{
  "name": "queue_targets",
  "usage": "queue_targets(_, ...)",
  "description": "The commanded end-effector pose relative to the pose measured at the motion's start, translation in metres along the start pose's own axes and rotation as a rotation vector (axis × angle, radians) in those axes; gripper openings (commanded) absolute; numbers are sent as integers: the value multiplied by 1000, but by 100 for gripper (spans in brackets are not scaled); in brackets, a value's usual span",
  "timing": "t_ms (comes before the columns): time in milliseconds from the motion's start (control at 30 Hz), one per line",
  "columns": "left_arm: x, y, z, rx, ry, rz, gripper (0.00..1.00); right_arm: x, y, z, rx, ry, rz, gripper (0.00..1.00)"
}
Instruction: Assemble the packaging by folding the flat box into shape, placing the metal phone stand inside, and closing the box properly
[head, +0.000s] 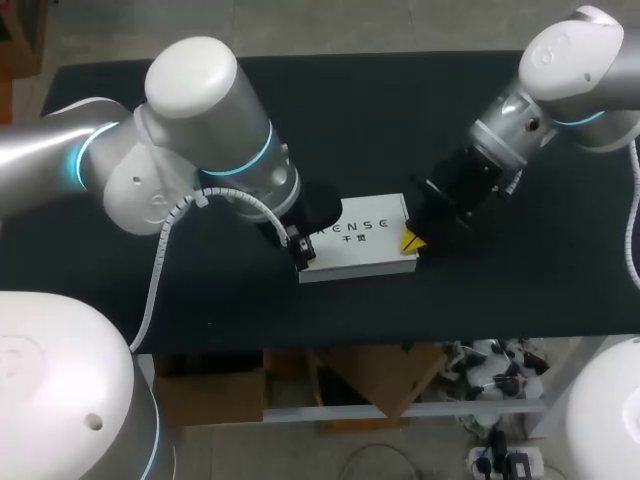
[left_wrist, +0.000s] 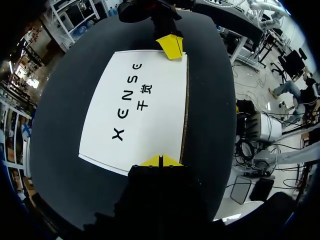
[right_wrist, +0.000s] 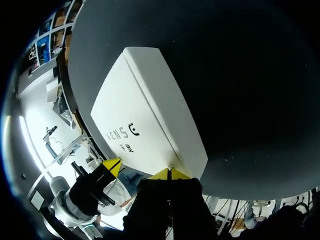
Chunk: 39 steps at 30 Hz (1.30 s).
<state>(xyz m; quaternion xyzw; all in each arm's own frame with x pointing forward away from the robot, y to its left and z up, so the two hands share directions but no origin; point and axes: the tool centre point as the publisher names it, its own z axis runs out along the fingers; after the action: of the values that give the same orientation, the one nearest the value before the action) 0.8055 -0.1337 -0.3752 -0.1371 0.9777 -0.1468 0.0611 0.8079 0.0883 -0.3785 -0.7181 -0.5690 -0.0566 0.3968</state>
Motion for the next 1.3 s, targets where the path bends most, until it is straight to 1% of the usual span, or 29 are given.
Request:
queue_targets(33, 2, 3, -2, 11, -19, -3, 0, 1, -1, -4, -13, 3, -15, 0)
queue_targets(233, 3, -4, -22, 22, -50, -1, 0, 12, -13, -20, -63, 19, -58, 0)
queue_targets(333, 2, -11, -30, 13, -35, -23, 0, 16, -18, -28, -95, 35, -87, 0)
queue_targets(367, 2, -13, -31, 7, -19, -41, 8, 17, -18, -31, -103, 43, -100, 3)
queue_targets(400, 2, -15, -33, 7, -16, -43, 22, 17, -19, -34, -108, 57, -120, 15)
queue_targets(433, 3, -16, -33, 0, -19, -52, 27, 17, -19, -36, -121, 62, -129, 19)
queue_targets(467, 4, -17, -35, -5, -8, -69, 34, 17, -20, -41, -140, 73, -150, 40)
queue_targets(500, 5, -18, -36, -10, -4, -80, 39, 17, -21, -44, -153, 81, -175, 45)
queue_targets(533, 6, -19, -37, -18, 1, -99, 50, 17, -21, -48, -178, 81, -190, 66)
queue_targets(567, 7, -20, -39, -19, 13, -108, 82, 17, -21, -51, -193, 88, -209, 98)
queue_targets(600, 9, -20, -40, -21, 19, -119, 100, 17, -21, -55, -207, 94, -229, 100)
queue_targets(700, 12, -22, -45, -41, 56, -171, 100, 17, -22, -67, -262, 103, -285, 100)
queue_targets(733, 14, -22, -47, -49, 76, -203, 100, 18, -22, -72, -280, 111, -309, 100)
queue_targets(767, 16, -22, -49, -42, 96, -213, 100, 18, -23, -76, -305, 112, -322, 100)
queue_targets(867, 27, -23, -52, -54, 141, -268, 100, 19, -25, -92, -351, 112, -393, 100)
queue_targets(900, 30, -24, -52, -72, 145, -301, 100, 19, -26, -96, -367, 114, -417, 100)
queue_targets(967, 36, -26, -52, -85, 181, -337, 100, 19, -28, -106, -402, 115, -455, 100)
queue_targets(1033, 41, -28, -50, -107, 204, -401, 100, 17, -30, -116, -425, 125, -509, 100)
queue_targets(1100, 49, -31, -47, -133, 201, -480, 100, 14, -30, -125, -454, 135, -555, 100)
queue_targets(1133, 51, -31, -47, -123, 230, -478, 100, 12, -28, -131, -464, 139, -574, 100)
queue_targets(1167, 55, -32, -46, -134, 230, -518, 100, 11, -28, -135, -469, 141, -601, 100)
queue_targets(1200, 58, -33, -45, -147, 211, -559, 100, 10, -27, -138, -478, 142, -626, 100)
queue_targets(1267, 65, -36, -44, -152, 227, -584, 100, 7, -27, -144, -498, 142, -672, 100)
queue_targets(1300, 69, -38, -43, -166, 201, -622, 100, 5, -26, -148, -508, 142, -696, 100)
